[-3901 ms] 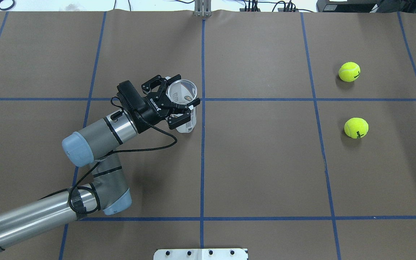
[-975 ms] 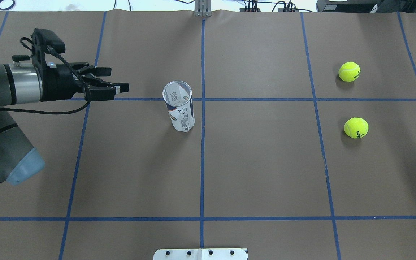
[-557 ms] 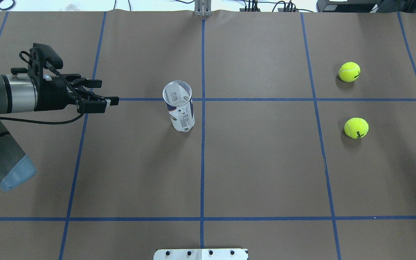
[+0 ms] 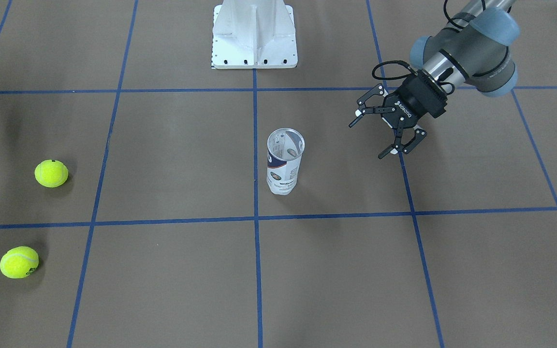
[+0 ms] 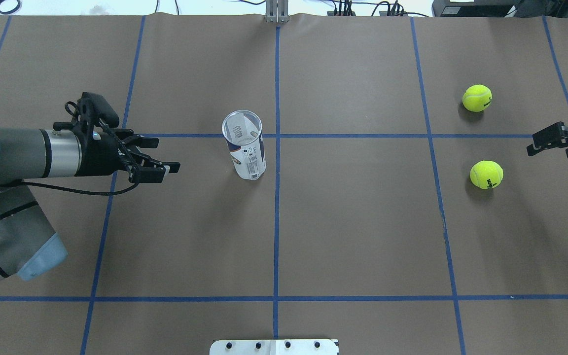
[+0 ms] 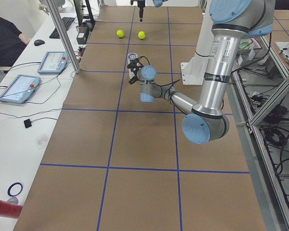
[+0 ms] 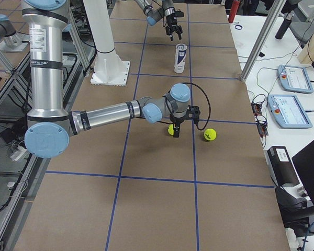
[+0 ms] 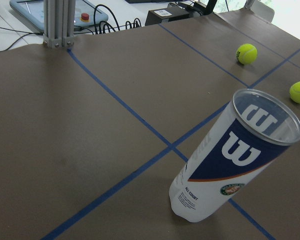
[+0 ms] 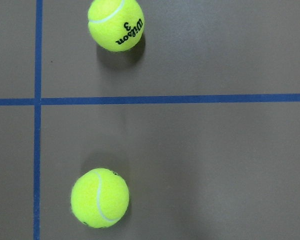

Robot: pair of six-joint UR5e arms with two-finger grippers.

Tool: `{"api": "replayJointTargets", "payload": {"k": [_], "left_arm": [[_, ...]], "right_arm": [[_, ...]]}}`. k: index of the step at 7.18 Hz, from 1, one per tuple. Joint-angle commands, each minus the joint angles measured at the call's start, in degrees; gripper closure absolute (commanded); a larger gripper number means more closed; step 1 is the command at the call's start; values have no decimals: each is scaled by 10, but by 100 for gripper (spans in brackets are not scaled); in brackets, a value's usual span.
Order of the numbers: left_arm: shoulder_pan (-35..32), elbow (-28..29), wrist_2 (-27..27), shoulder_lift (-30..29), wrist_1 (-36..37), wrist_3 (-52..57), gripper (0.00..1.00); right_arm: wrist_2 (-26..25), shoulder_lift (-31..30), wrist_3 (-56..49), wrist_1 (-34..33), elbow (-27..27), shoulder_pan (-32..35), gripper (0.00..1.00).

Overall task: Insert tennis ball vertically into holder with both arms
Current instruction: 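Move the left gripper to the can's side while the right gripper reaches the nearer ball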

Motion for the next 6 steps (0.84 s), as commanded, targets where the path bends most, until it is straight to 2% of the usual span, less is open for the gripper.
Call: {"api": "replayJointTargets", "payload": {"k": [1, 2, 6], "left_arm": [[59, 5, 123, -17, 4, 52, 3], [76, 10, 175, -43, 4, 58, 2], [78, 50, 203, -75, -2, 56, 1]], "right_arm": [[-13, 21, 23, 2, -7, -35, 0], [-18, 25, 31, 2, -9, -47, 0], [-52, 45, 33, 3, -43, -98, 0]]}}
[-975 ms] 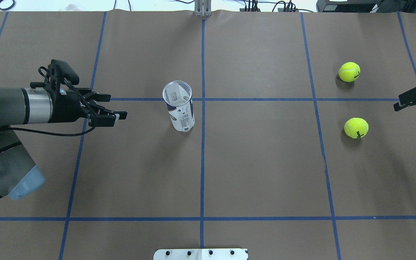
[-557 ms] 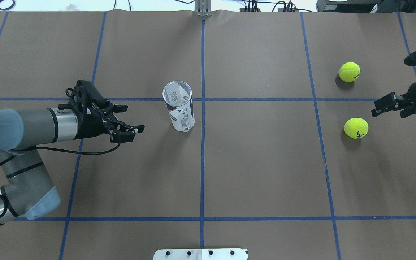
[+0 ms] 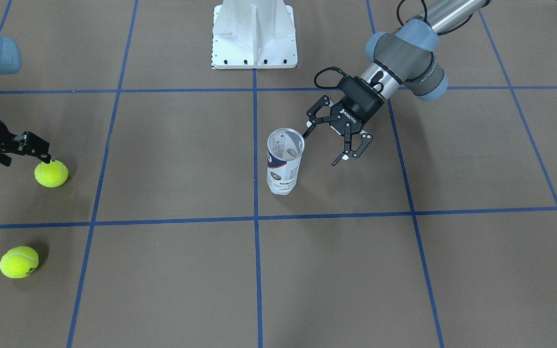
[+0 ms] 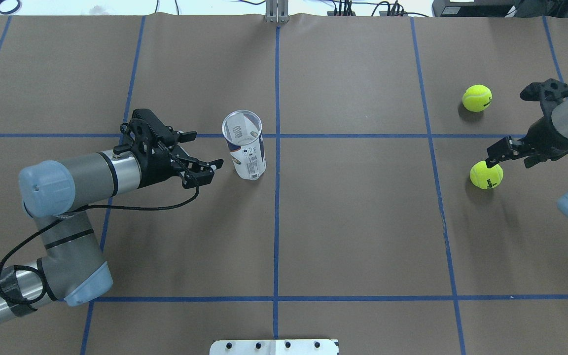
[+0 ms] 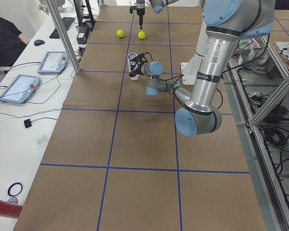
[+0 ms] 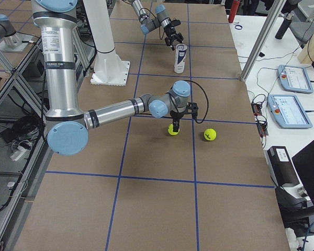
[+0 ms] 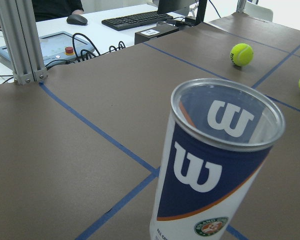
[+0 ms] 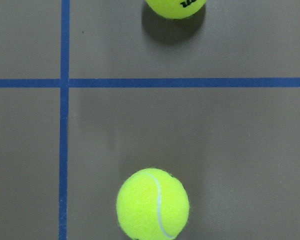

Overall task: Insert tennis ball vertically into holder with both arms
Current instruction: 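Move the left gripper to the can's side while the right gripper reaches the nearer ball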

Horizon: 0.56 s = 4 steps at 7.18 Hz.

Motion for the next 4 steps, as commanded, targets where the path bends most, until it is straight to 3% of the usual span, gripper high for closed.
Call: {"api": "replayJointTargets", "payload": {"k": [1, 4], "left_arm": [[1, 12, 4, -8, -2, 1, 1], [1, 19, 4, -9, -2, 1, 1]], "right_arm": [[-30, 6, -5, 1, -16, -32, 0], [-44, 18, -7, 1, -37, -41, 0]]}}
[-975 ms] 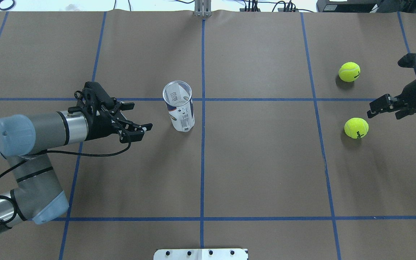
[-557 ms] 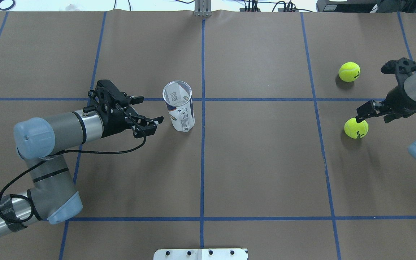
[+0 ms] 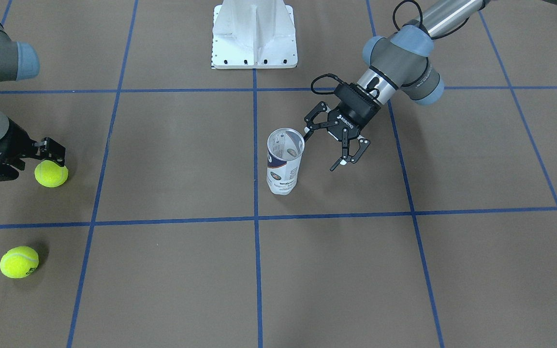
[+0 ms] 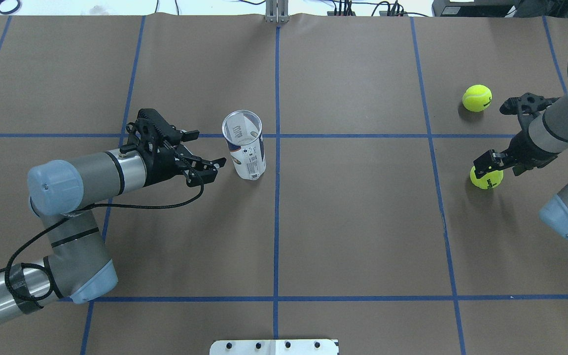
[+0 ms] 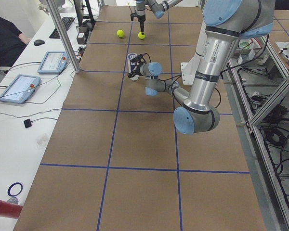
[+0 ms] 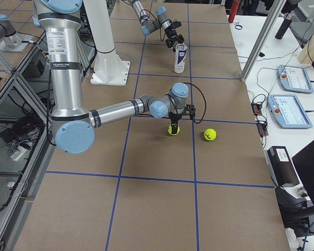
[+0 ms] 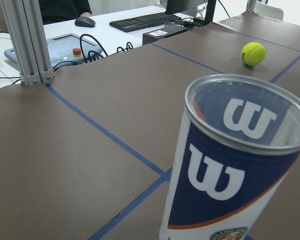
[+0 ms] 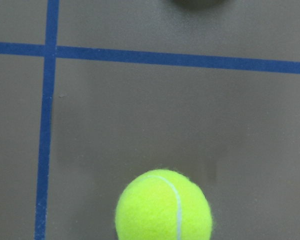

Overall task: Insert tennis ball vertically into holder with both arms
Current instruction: 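Move the left gripper to the can's side while the right gripper reaches the nearer ball, then close the right gripper on the nearer yellow tennis ball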

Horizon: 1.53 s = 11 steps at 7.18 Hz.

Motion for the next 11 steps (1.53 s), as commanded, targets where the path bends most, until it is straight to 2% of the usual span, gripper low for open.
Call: {"api": "replayJointTargets", "payload": {"k": [1, 5, 6, 7, 8, 9, 11], "left_arm": [[0, 6, 0, 0, 0, 0, 1], [-1, 6, 0, 1, 0, 1, 1], [0, 6, 0, 1, 0, 1, 1], [0, 6, 0, 0, -1, 1, 1], [0, 6, 0, 0, -4, 1, 1], [0, 6, 0, -1, -4, 1, 1], [0, 18, 0, -19, -4, -1, 1]], "right_arm": [[-14, 17, -2, 0, -28, -7, 0], [-15, 28, -2, 0, -44, -19, 0], [-14, 30, -2, -1, -45, -19, 5], [-13, 30, -5, 0, -46, -19, 26], [-11, 31, -13, 1, -43, -19, 71], [-11, 31, -22, 1, -39, -18, 100], [-5, 32, -23, -1, 1, -11, 100]]}}
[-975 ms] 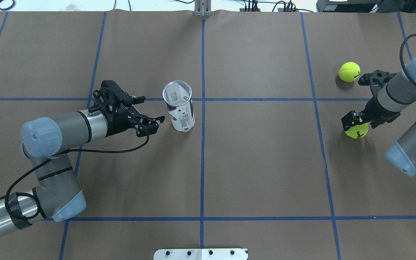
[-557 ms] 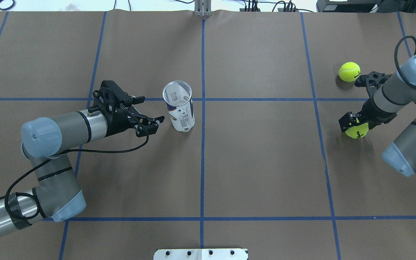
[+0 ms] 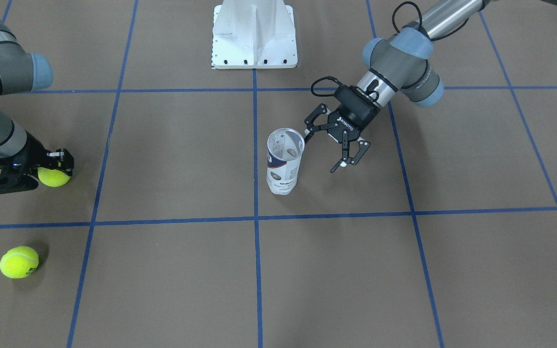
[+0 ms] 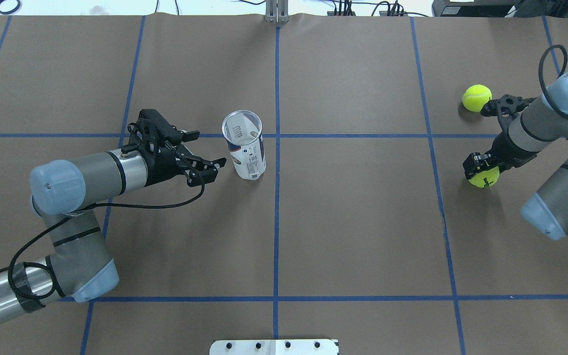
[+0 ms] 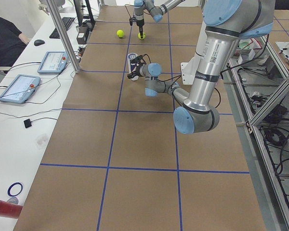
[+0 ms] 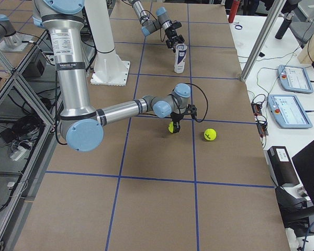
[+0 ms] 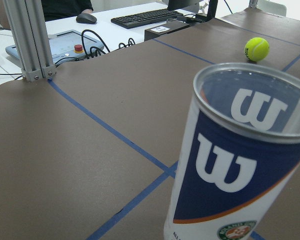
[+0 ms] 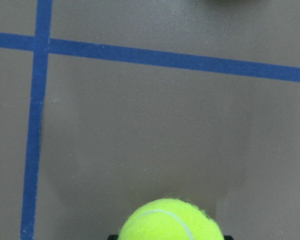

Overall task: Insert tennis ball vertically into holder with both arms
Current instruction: 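Close the right gripper on the nearer yellow tennis ball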

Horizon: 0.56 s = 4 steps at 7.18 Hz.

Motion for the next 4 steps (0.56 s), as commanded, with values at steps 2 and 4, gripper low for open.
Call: {"api": "replayJointTargets", "payload": {"k": [2, 4], "left_arm": [[0, 28, 3, -19, -1, -1, 1], [20, 32, 41, -24, -2, -2, 1]], "right_arm": [[34, 18, 1, -6, 59, 33, 100], [48, 49, 6, -8, 58, 50, 100]]}}
